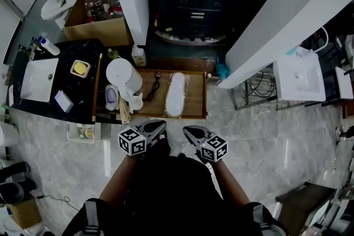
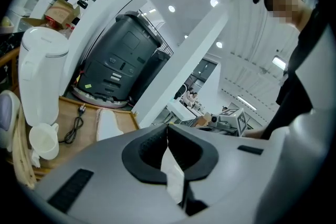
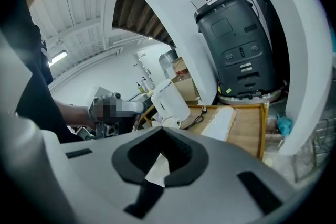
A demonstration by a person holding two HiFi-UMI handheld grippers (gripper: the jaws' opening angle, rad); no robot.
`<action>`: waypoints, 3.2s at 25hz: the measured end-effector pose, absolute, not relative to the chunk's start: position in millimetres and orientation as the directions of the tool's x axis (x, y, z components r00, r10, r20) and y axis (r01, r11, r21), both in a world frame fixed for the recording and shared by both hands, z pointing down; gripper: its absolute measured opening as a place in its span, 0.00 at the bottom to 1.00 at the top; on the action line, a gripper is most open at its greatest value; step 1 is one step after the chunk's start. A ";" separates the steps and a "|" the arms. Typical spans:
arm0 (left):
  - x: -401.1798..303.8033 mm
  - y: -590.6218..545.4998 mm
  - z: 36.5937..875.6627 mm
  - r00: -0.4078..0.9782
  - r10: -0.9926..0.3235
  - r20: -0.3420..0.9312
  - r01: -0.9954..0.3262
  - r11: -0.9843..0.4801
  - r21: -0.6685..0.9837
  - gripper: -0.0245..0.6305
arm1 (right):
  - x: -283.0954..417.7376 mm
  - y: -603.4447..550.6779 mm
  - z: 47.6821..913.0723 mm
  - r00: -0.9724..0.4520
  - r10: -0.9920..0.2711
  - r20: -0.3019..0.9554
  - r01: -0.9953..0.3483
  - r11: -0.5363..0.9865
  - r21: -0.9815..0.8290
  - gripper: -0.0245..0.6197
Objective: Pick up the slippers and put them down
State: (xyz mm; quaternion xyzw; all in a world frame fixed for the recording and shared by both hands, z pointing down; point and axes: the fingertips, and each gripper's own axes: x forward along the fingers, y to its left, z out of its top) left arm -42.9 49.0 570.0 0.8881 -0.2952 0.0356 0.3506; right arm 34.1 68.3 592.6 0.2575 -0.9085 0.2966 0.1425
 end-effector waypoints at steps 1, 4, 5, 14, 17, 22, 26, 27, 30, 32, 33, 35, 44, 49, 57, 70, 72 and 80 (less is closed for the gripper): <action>-44.2 45.7 572.1 0.827 -0.491 0.274 -0.545 -0.580 0.605 0.06 | 32.6 64.2 595.1 -0.823 -0.384 0.419 -0.558 0.687 -0.465 0.05; -47.9 36.8 577.0 0.840 -0.465 0.280 -0.529 -0.584 0.616 0.06 | 29.0 54.4 601.8 -0.811 -0.393 0.434 -0.576 0.669 -0.471 0.05; -48.6 33.9 578.7 0.845 -0.455 0.281 -0.523 -0.587 0.618 0.06 | 27.8 51.2 603.6 -0.807 -0.397 0.438 -0.582 0.663 -0.471 0.05; -55.5 6.2 591.7 0.881 -0.378 0.285 -0.469 -0.612 0.637 0.06 | 15.8 27.7 619.1 -0.771 -0.440 0.461 -0.633 0.608 -0.479 0.05; -58.0 -2.5 593.6 0.890 -0.359 0.282 -0.453 -0.617 0.643 0.06 | 16.4 19.9 621.8 -0.750 -0.459 0.477 -0.658 0.597 -0.460 0.05; -59.8 -13.8 600.3 0.897 -0.328 0.296 -0.441 -0.622 0.647 0.06 | 18.1 10.5 626.1 -0.726 -0.475 0.497 -0.683 0.578 -0.446 0.05; -59.0 -23.8 606.9 0.896 -0.322 0.307 -0.444 -0.616 0.651 0.06 | 23.6 7.2 631.6 -0.719 -0.466 0.515 -0.690 0.569 -0.448 0.05; -59.1 -26.6 608.4 0.894 -0.321 0.312 -0.447 -0.614 0.650 0.06 | 24.8 5.4 632.9 -0.717 -0.466 0.519 -0.692 0.569 -0.445 0.05; -58.4 -30.7 614.4 0.891 -0.317 0.326 -0.454 -0.606 0.653 0.06 | 27.5 1.6 635.4 -0.718 -0.465 0.518 -0.691 0.564 -0.453 0.05; -58.1 -32.5 620.6 0.883 -0.321 0.343 -0.470 -0.594 0.653 0.06 | 28.5 0.4 637.2 -0.726 -0.455 0.516 -0.683 0.560 -0.469 0.05; -58.1 -34.2 624.0 0.877 -0.326 0.353 -0.480 -0.586 0.653 0.06 | 29.4 -0.3 638.8 -0.729 -0.446 0.520 -0.680 0.560 -0.473 0.05; -58.1 -37.7 629.9 0.869 -0.337 0.362 -0.494 -0.569 0.657 0.06 | 31.8 -2.5 643.0 -0.729 -0.430 0.532 -0.677 0.564 -0.473 0.05; -58.1 -47.7 658.3 0.854 -0.337 0.396 -0.519 -0.509 0.687 0.06 | 26.1 -9.9 671.0 -0.779 -0.314 0.543 -0.615 0.556 -0.559 0.05; -58.3 -49.3 678.6 0.844 -0.315 0.433 -0.536 -0.487 0.689 0.07 | 26.6 -17.1 689.7 -0.769 -0.297 0.566 -0.622 0.552 -0.556 0.07; -51.9 -52.0 714.1 0.833 -0.261 0.488 -0.552 -0.454 0.700 0.20 | 33.7 -26.1 725.2 -0.737 -0.297 0.607 -0.658 0.519 -0.545 0.15; -44.3 -46.1 756.6 0.810 -0.133 0.571 -0.568 -0.420 0.708 0.43 | 21.7 -36.3 772.3 -0.719 -0.205 0.664 -0.667 0.470 -0.578 0.42; -44.4 -47.1 764.1 0.800 -0.125 0.587 -0.580 -0.410 0.704 0.46 | 22.7 -42.4 776.8 -0.709 -0.212 0.672 -0.678 0.466 -0.568 0.45; -50.8 -56.7 790.5 0.772 -0.143 0.620 -0.628 -0.325 0.707 0.53 | 23.3 -56.8 792.6 -0.728 -0.220 0.650 -0.683 0.316 -0.658 0.66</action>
